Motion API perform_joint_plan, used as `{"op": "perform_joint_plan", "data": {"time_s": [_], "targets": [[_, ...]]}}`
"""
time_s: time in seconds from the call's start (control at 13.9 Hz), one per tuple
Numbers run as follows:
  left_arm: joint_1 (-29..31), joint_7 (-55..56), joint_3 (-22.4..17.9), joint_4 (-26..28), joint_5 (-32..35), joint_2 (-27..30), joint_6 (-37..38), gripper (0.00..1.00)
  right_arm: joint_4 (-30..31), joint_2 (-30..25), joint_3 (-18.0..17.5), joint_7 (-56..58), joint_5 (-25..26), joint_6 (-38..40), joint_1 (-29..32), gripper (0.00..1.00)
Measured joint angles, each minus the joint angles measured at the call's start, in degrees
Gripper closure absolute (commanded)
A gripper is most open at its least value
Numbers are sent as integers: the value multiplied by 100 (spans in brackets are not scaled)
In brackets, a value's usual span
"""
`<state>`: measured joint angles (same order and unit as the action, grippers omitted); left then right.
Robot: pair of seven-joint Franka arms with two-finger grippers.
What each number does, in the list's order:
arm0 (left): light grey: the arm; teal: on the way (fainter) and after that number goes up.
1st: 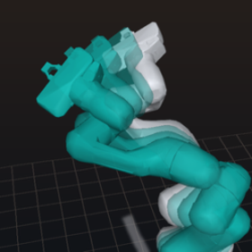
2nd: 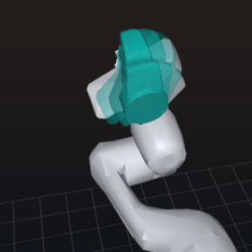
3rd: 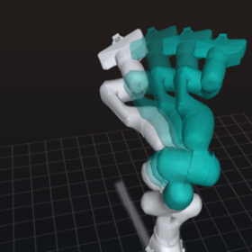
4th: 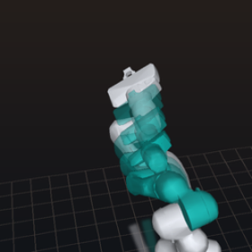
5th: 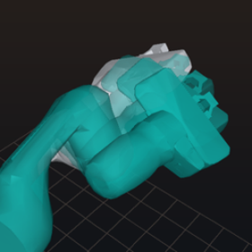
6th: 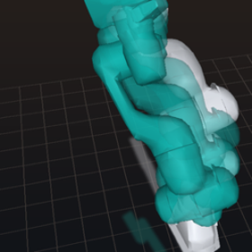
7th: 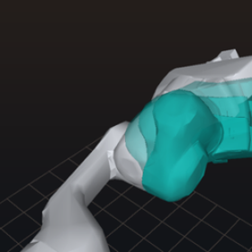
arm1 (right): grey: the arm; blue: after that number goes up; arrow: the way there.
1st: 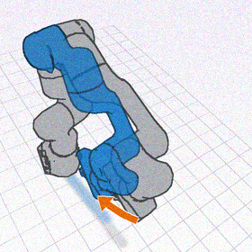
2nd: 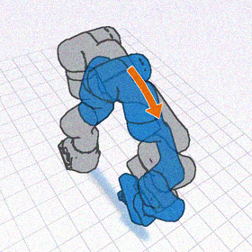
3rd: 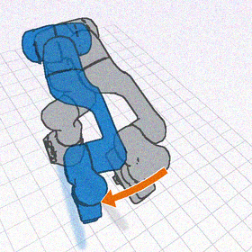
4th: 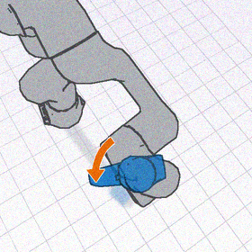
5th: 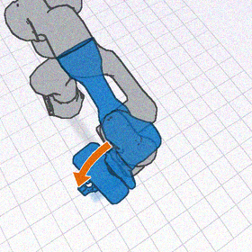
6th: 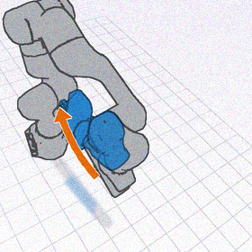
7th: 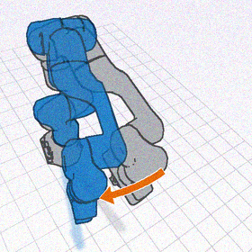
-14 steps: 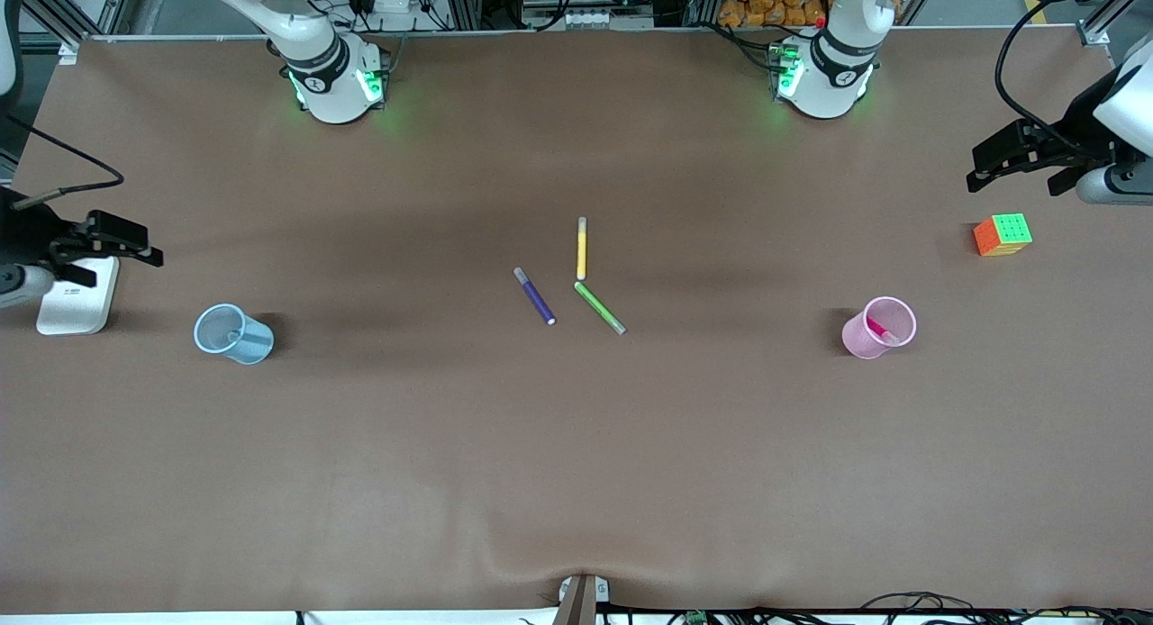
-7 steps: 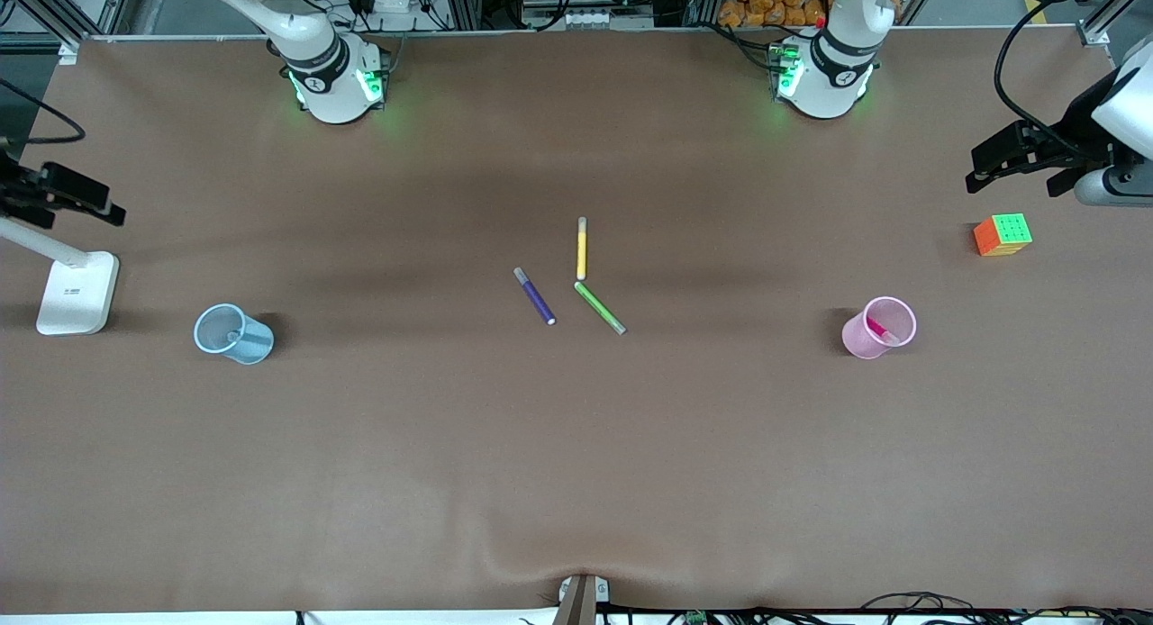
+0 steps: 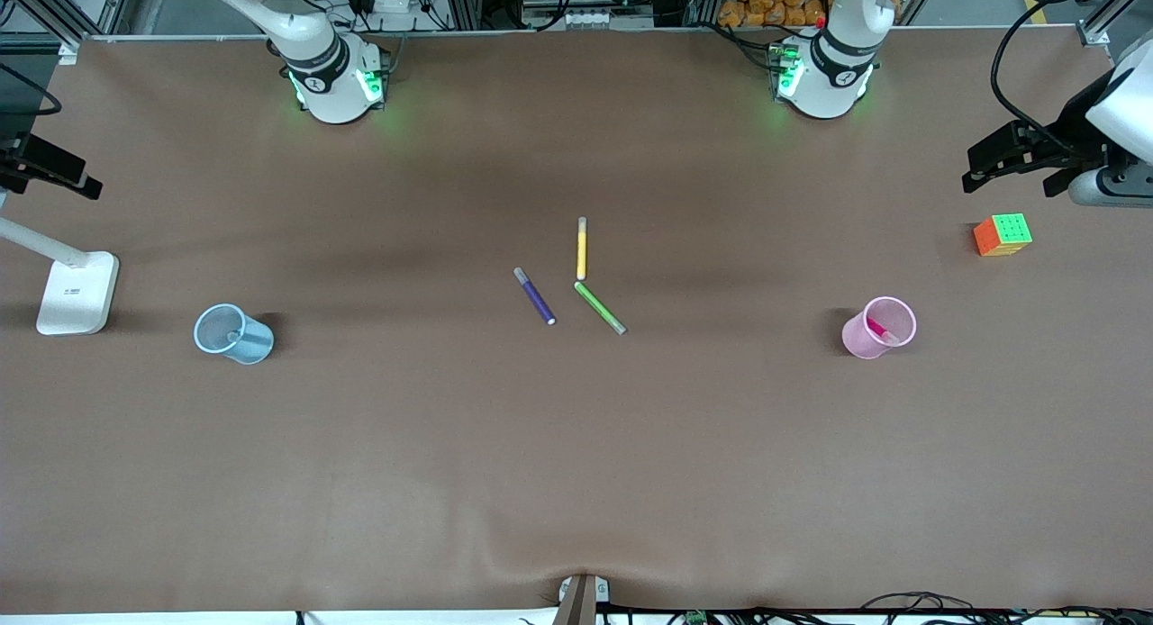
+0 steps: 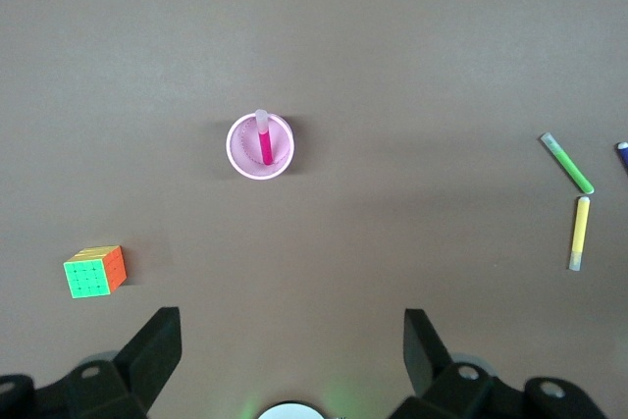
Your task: Place pink and blue markers in matching cups
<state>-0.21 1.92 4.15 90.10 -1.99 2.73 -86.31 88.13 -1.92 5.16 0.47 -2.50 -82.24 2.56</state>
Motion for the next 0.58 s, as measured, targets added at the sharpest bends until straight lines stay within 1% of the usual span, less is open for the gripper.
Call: {"op": "perform_joint_plan", "data": {"time_s": [0.58], "targets": [[3, 0, -1, 2, 0, -3, 7, 0, -1, 1, -29, 99, 211, 17, -11, 0]]}}
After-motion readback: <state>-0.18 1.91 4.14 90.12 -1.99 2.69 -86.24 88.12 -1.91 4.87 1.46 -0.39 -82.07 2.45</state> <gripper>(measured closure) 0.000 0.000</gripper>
